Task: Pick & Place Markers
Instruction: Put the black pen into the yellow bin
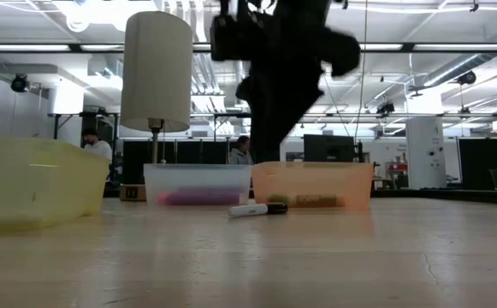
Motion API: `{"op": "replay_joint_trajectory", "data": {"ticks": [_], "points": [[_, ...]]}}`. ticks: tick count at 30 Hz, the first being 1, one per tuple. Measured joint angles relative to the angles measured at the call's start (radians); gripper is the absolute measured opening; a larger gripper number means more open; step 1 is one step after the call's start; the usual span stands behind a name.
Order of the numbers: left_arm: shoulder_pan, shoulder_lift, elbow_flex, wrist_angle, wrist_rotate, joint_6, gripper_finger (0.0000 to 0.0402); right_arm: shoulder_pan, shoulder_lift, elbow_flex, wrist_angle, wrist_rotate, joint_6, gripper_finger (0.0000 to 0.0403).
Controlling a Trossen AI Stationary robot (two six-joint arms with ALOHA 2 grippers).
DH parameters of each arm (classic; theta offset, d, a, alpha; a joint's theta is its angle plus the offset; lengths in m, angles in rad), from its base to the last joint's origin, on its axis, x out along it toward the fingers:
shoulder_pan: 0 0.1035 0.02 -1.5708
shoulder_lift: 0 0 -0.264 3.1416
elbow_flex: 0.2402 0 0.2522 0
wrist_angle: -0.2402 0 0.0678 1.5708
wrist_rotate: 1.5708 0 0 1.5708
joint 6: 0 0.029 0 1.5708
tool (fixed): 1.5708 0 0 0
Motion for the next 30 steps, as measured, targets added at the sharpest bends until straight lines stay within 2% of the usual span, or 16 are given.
{"op": "replay_joint_trajectory", "data": {"ticks": [9, 15, 21, 30], "points": [[0.000, 0.000, 0.000, 0.002, -0.004, -0.020, 0.0069, -0.045, 0.000, -0.141, 0.125, 0.085, -0.109, 0.0147], [0.000, 0.000, 0.000, 0.003, -0.009, -0.027, 0.0069, -0.097, 0.000, -0.206, 0.182, -0.028, -0.134, 0.0136], [0.001, 0.000, 0.001, 0.004, -0.010, -0.042, 0.0069, -0.116, 0.000, -0.249, 0.218, -0.078, -0.174, 0.0121], [0.001, 0.000, 0.001, 0.005, -0.010, -0.043, 0.0069, -0.109, -0.002, -0.251, 0.232, -0.087, -0.157, 0.0035]]}}
